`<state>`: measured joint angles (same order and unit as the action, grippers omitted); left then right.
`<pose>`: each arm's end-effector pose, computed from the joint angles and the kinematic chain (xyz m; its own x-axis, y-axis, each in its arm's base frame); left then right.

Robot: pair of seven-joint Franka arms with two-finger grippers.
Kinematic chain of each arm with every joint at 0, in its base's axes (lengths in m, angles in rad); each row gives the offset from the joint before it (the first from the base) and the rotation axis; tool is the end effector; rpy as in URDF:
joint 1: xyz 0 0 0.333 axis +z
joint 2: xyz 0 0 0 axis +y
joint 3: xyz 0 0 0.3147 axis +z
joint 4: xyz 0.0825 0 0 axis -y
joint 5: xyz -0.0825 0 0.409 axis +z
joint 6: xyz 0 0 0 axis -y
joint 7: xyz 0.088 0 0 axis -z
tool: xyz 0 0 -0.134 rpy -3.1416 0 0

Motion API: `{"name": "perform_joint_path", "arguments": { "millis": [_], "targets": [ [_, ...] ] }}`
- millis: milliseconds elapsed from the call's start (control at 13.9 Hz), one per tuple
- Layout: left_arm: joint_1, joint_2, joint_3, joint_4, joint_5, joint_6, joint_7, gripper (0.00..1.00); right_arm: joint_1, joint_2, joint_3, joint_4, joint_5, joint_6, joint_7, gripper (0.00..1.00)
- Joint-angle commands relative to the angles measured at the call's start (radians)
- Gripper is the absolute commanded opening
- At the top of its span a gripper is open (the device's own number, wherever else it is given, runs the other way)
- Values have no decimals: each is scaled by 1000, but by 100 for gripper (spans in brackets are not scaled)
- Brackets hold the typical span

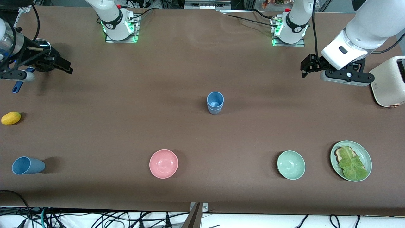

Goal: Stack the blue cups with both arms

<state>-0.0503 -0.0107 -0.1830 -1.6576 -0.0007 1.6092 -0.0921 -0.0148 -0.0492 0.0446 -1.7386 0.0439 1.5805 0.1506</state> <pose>0.5604 -0.1337 0.5624 0.9894 -0.1405 -0.0376 -0.1407 -0.9900 -0.0047 0.5553 0.0228 0.5422 0.9861 -0.1213 -0.1137 -0.1248 -0.9919 -0.0246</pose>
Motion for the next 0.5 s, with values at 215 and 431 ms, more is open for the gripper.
{"name": "perform_joint_path", "arguments": {
  "millis": [215,431],
  "targets": [
    [15,5,1,59,-10,-17,20,100,-22,15,20,33,-16,-7,14,100],
    [20,3,7,62,-13,-23,18,100,-22,15,20,33,-15,-8,12,100]
  ]
}}
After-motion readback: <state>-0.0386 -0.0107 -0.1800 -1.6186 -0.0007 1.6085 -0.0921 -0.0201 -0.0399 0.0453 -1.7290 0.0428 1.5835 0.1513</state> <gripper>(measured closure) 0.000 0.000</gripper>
